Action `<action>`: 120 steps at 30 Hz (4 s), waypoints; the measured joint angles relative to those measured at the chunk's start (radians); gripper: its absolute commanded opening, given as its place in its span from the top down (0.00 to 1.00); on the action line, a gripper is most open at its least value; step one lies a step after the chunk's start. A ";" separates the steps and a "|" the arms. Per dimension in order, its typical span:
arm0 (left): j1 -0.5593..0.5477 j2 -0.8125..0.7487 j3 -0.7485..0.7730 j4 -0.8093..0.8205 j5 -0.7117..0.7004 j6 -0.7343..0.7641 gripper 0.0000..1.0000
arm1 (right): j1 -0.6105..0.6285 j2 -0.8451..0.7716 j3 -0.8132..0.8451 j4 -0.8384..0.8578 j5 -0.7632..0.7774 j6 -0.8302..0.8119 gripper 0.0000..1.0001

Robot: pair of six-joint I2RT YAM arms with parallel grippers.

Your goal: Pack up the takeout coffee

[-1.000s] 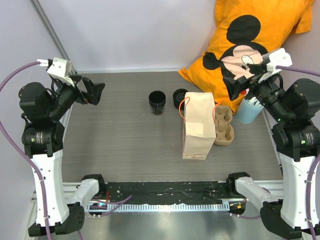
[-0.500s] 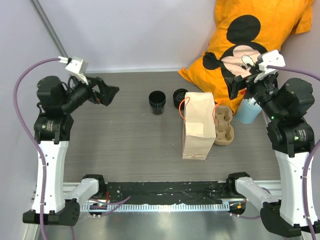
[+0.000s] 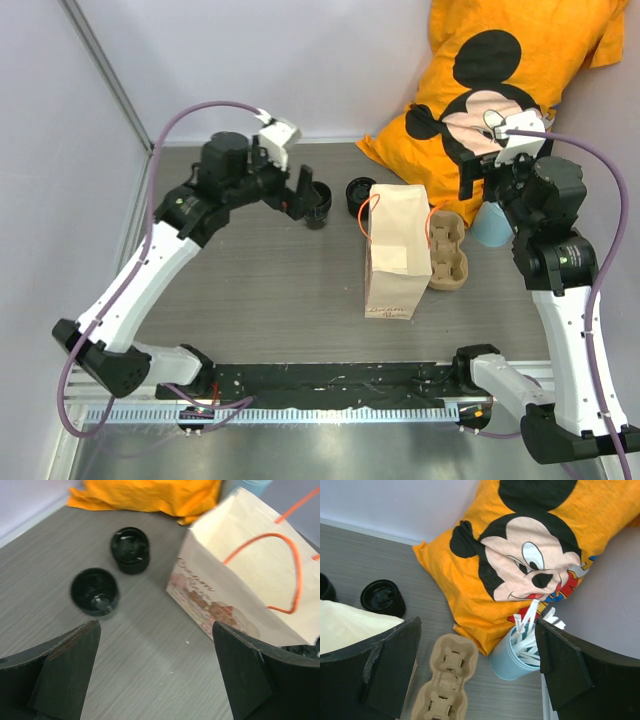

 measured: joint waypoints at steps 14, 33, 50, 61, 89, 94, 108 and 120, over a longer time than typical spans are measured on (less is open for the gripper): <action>-0.168 0.148 0.163 -0.020 0.113 -0.060 0.00 | 0.000 -0.014 -0.048 0.048 0.177 -0.013 0.01; -0.249 0.272 0.214 -0.029 0.177 -0.063 0.53 | -0.008 -0.021 -0.051 0.054 0.186 -0.009 0.01; -0.257 0.263 0.225 -0.077 0.143 -0.017 1.00 | -0.008 -0.030 -0.051 0.054 0.164 0.005 0.01; -0.257 0.203 0.253 -0.190 0.123 0.135 1.00 | -0.008 -0.029 -0.051 0.053 0.145 0.013 0.02; -0.136 0.115 0.258 -0.353 0.091 0.438 0.98 | -0.008 0.100 -0.214 -0.021 0.027 -0.159 0.02; -0.102 0.115 0.258 -0.373 0.092 0.468 0.97 | -0.010 0.109 -0.309 -0.069 -0.024 -0.330 0.05; -0.035 0.053 0.217 -0.372 0.110 0.480 0.32 | -0.094 0.254 -0.372 -0.146 -0.193 -0.708 0.06; -0.033 0.014 0.162 -0.333 0.062 0.449 0.02 | -0.132 0.380 -0.359 -0.188 -0.290 -0.826 0.23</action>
